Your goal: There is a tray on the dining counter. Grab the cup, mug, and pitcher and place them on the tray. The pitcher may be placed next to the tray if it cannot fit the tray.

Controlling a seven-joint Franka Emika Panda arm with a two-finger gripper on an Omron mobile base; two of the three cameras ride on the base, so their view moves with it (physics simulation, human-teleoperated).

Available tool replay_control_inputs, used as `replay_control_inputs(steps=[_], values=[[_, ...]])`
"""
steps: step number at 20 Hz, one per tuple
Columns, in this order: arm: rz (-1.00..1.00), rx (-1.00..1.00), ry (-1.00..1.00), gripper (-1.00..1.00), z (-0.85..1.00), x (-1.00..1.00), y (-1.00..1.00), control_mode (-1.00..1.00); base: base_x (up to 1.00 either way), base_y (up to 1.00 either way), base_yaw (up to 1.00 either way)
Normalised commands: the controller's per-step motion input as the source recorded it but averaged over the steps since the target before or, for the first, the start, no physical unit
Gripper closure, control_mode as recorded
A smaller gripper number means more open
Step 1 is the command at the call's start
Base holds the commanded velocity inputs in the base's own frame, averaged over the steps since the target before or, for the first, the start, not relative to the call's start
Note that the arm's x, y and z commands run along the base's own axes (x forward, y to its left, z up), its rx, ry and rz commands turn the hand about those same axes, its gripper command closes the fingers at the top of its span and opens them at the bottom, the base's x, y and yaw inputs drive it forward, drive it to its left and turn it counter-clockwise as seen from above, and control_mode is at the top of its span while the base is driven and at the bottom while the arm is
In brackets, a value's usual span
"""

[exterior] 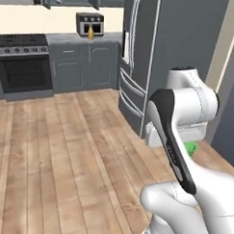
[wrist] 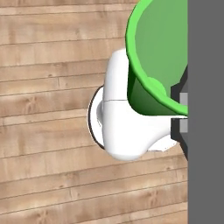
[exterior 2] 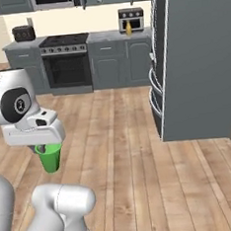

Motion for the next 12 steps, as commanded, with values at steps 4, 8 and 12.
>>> replay_control_inputs(steps=[4, 8, 12], values=[[0.0, 0.0, 0.0, 1.0, 0.0, 0.0, 0.0, 1.0, -1.0, 0.0, 0.24], [0.0, 0.0, 0.0, 1.0, 0.0, 0.0, 0.0, 1.0, -1.0, 0.0, 0.14], [0.0, 0.0, 0.0, 1.0, 0.0, 0.0, 0.0, 1.0, -1.0, 0.0, 0.1]])
